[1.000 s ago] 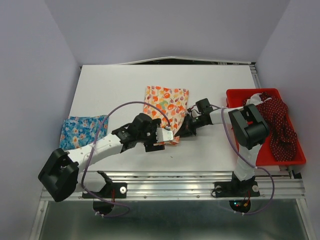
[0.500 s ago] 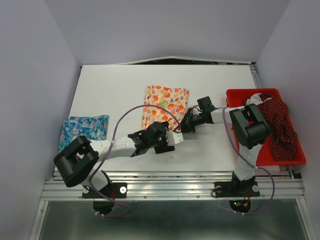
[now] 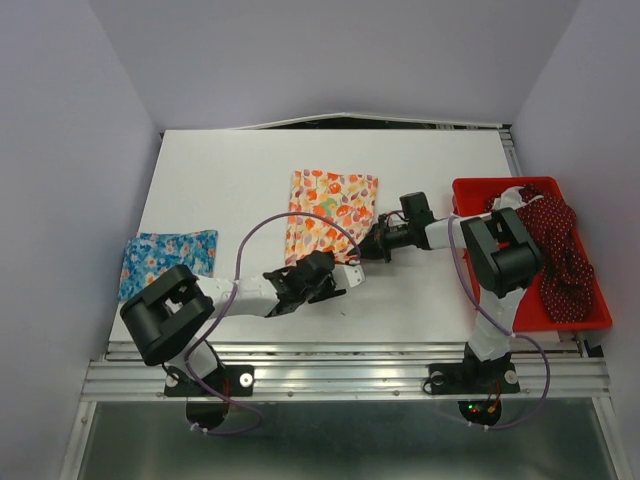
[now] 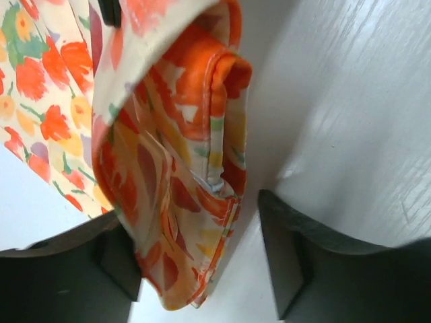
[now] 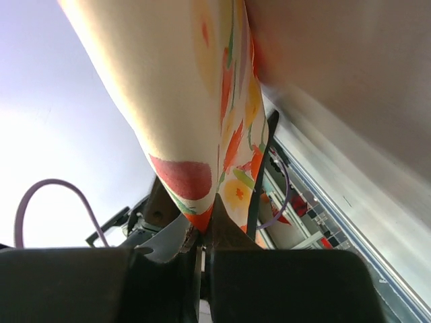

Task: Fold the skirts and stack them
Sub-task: Fold the skirt

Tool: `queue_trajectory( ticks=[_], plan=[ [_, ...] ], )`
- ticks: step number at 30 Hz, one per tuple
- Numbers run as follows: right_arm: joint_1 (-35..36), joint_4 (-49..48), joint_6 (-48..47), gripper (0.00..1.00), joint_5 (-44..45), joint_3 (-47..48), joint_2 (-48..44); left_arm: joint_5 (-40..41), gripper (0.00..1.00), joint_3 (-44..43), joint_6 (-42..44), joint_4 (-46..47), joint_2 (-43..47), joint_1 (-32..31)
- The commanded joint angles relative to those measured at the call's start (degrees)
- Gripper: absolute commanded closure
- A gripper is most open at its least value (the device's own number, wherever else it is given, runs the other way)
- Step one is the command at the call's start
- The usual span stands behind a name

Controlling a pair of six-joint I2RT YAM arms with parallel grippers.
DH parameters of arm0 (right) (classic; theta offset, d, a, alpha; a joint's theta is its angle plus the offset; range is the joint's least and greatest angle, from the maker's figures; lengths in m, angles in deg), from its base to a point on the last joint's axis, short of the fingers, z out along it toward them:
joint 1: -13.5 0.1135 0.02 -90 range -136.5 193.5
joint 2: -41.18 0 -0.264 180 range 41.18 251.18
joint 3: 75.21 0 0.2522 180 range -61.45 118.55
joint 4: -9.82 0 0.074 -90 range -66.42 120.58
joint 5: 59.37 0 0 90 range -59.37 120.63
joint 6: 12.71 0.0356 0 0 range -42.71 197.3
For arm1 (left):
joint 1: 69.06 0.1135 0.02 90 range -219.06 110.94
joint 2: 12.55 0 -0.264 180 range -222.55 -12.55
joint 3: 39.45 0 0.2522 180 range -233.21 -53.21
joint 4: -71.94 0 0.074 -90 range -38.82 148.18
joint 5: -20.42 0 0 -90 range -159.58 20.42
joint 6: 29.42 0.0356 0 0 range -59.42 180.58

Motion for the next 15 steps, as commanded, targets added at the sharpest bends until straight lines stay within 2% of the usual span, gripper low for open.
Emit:
queue_trajectory(
  ticks=[1,3,4,6,8,9,10,11,12,13,15],
  plan=[
    [-0.6,-0.5,1.8,0.99,-1.4,-1.1,0.4,2.8,0.45,1.5,-0.9,0.8,1.0,-0.1],
    [-0.6,-0.4,0.5,0.99,-1.6,-0.6,1.4,2.6,0.54,0.9,-0.6,-0.1,1.3,-0.1],
    [-0.6,-0.3,-0.2,0.99,-1.9,-0.3,1.7,2.5,0.63,0.7,-0.5,-0.5,1.3,-0.1],
    [-0.6,0.2,-3.1,0.96,-1.8,1.0,1.9,2.1,0.66,0.4,-0.2,-1.4,1.5,-0.1],
    [-1.2,4.1,-10.5,0.79,-1.0,2.9,2.1,1.6,0.71,-0.2,0.4,-2.4,1.5,-0.1],
    [-2.0,11.6,-13.8,0.52,-0.5,7.2,2.4,1.3,0.73,-0.7,0.5,-3.9,1.6,-0.1],
    [-2.5,16.1,-17.2,0.38,2.2,9.9,2.7,0.9,0.78,-1.0,0.6,-4.7,1.6,-0.1],
    [-3.7,20.1,-23.5,0.29,4.1,12.8,2.9,0.2,0.81,-1.3,0.6,-6.5,1.7,-0.1],
    [-4.2,26.8,-26.2,0.28,5.5,18.6,3.3,-0.1,0.85,-1.8,0.6,-7.4,1.7,-0.1],
    [-4.9,30.1,-28.3,0.28,8.7,21.5,3.7,-0.6,0.92,-2.1,0.5,-8.5,1.8,-0.1],
    [-6.6,35.4,-34.2,0.27,13.0,28.3,4.7,-1.7,0.97,-2.8,0.1,-11.2,2.1,-0.1]
  ],
)
